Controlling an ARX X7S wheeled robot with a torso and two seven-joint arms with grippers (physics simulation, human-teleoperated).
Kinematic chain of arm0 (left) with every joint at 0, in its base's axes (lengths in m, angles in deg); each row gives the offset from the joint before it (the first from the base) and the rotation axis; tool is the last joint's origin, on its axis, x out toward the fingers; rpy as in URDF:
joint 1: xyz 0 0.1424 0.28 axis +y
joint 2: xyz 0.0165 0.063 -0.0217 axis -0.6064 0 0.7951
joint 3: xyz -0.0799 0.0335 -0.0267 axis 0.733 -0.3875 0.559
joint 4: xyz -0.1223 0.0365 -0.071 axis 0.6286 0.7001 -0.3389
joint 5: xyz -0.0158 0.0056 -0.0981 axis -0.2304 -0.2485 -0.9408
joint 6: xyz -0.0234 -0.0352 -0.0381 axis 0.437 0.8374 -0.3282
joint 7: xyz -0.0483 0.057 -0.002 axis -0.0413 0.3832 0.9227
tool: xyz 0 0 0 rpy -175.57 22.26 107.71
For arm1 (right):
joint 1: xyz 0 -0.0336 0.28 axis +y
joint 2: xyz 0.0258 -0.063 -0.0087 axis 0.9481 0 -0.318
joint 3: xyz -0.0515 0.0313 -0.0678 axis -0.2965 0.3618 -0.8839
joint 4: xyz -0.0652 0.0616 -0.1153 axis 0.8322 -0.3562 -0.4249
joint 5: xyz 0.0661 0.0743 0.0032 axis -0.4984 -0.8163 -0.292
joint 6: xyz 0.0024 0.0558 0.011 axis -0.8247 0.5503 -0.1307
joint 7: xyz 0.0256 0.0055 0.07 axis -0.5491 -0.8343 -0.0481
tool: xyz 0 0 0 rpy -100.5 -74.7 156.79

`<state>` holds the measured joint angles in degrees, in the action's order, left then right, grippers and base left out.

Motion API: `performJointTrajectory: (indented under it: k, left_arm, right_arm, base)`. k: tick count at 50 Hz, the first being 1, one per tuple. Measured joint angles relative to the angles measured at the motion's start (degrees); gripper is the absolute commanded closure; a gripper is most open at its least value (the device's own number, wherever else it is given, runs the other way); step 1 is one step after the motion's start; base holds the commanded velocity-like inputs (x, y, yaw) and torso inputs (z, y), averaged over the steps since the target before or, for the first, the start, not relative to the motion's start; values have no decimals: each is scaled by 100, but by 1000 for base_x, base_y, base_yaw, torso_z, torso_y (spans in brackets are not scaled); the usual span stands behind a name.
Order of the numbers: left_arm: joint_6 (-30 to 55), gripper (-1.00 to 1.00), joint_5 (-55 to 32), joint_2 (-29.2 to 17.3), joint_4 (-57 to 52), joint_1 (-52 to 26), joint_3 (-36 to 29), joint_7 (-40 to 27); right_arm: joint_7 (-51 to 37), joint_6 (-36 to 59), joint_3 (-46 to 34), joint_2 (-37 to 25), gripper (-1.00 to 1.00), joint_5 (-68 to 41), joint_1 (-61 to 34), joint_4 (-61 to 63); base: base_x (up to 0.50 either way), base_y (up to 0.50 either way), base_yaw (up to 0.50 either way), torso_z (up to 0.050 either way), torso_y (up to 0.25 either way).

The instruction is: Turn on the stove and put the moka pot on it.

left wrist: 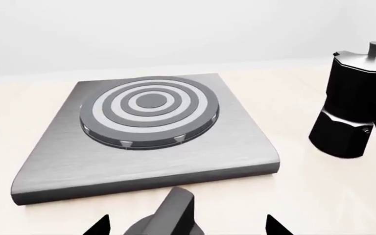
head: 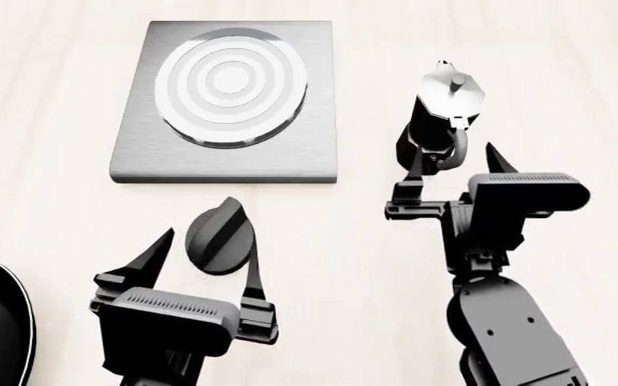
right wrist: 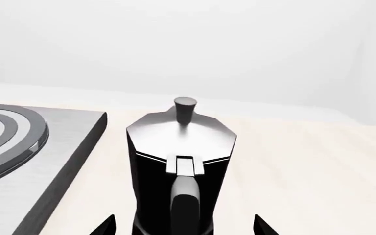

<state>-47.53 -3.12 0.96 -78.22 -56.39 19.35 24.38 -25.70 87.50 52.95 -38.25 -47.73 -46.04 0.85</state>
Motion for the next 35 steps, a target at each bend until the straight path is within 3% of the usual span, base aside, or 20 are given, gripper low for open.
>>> performJointTrajectory:
  k: [18, 19, 35]
  left_arm:
    - [-62, -100, -57, -11, 83, -5, 1, 6]
    - [-66, -100, -59, -12, 88, -5, 0, 6]
    - [-85, -100, -80, -24, 114, -7, -29, -8]
  right_arm:
    - [23, -126, -71, 46, -100, 35, -192, -270]
    - [21, -131, -74, 48, 100, 37, -199, -279]
    - [-30, -215, -102, 57, 100, 52, -211, -331]
  base:
    - [0, 0, 0, 0, 0]
    - [0, 0, 0, 0, 0]
    - [0, 0, 0, 0, 0]
